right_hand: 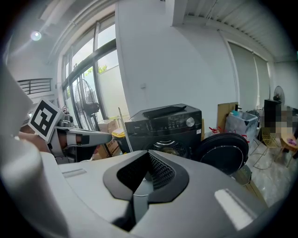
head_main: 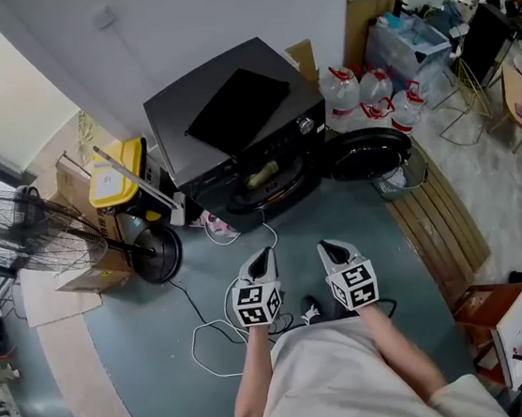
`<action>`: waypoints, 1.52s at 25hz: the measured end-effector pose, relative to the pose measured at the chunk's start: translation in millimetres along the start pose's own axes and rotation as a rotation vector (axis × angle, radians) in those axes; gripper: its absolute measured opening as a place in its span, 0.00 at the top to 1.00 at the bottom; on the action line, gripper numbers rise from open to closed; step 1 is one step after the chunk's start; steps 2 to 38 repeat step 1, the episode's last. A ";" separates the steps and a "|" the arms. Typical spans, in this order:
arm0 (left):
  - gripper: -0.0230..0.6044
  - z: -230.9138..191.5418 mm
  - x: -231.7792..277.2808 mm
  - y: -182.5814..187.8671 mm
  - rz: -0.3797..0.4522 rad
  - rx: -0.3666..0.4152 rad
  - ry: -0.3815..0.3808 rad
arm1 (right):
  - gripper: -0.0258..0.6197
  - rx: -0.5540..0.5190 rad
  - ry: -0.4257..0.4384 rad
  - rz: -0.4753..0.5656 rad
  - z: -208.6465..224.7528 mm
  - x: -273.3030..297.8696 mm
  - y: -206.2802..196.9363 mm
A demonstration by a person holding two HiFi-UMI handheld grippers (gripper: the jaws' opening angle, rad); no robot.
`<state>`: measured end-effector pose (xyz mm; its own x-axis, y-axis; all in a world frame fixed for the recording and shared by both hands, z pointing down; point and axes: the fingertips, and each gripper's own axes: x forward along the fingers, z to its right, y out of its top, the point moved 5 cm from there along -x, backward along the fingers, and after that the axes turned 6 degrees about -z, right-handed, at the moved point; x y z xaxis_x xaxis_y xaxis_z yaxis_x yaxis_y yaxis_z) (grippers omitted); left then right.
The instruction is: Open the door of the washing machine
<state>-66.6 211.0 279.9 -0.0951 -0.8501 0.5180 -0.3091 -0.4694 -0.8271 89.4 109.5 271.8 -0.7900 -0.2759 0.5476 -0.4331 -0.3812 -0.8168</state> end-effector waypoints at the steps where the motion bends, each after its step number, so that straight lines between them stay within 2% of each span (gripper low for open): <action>1: 0.87 -0.3 0.3 -0.8 -0.001 0.000 0.002 | 0.96 -0.001 0.005 -0.002 -0.8 0.5 -0.9; 38: 0.87 -0.3 0.3 -0.8 -0.001 0.000 0.002 | 0.96 -0.001 0.005 -0.002 -0.8 0.5 -0.9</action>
